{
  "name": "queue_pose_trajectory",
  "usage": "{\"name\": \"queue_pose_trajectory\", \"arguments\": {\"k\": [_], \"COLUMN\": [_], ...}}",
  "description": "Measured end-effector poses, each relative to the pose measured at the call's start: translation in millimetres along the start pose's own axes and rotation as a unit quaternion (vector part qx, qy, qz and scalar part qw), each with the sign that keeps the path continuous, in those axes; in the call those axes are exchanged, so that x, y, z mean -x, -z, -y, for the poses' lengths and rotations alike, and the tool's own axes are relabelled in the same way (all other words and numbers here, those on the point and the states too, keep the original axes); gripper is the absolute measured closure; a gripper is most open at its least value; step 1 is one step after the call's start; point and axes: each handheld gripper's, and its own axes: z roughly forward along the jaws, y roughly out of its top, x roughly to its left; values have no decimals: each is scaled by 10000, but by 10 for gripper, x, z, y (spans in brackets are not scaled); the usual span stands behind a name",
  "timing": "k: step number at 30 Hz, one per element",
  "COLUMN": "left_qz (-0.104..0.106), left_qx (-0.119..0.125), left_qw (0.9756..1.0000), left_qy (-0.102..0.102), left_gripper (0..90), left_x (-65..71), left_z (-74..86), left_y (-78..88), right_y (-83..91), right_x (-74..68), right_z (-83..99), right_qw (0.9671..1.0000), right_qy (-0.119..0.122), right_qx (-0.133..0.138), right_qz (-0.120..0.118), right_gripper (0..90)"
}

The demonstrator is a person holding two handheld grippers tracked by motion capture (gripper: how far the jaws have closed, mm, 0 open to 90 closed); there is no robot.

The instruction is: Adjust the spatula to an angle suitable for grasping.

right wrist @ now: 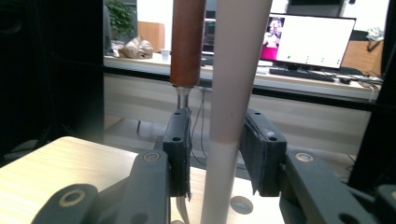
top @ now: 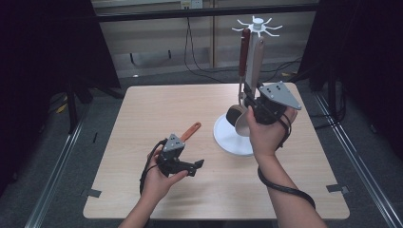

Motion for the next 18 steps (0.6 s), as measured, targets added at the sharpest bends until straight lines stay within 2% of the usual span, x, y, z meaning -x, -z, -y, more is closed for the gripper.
{"name": "queue_pose_trajectory", "arguments": {"k": [3, 6, 8, 10, 13, 15, 18], "left_qz": [20, 24, 18, 30, 40, 28, 13], "left_qx": [10, 21, 26, 13, 3, -22, -31], "left_qw": [10000, 10000, 10000, 10000, 10000, 10000, 10000], "left_qy": [-5, 5, -14, -3, 7, -12, -12], "left_gripper": [69, 69, 69, 69, 69, 69, 69], "left_x": [0, 5, 2, 3, 8, 10, 14], "left_z": [-1, -4, -5, -1, 2, 1, 1], "left_y": [-2, 1, 0, -4, -9, -9, -10], "right_y": [21, 72, 112, 134, 177, 201, 208], "right_x": [9, 36, 65, 80, 112, 122, 147], "right_z": [31, 52, 52, 48, 23, -3, -56], "right_qw": [10000, 9994, 9984, 9975, 9952, 9935, 9929], "right_qy": [-34, -101, -154, -164, -249, -217, -188], "right_qx": [48, 331, 533, 678, 927, 1101, 1172], "right_qz": [-63, -6, -93, -69, -199, -190, -96], "right_gripper": [672, 689, 723, 756, 767, 809, 866]}}
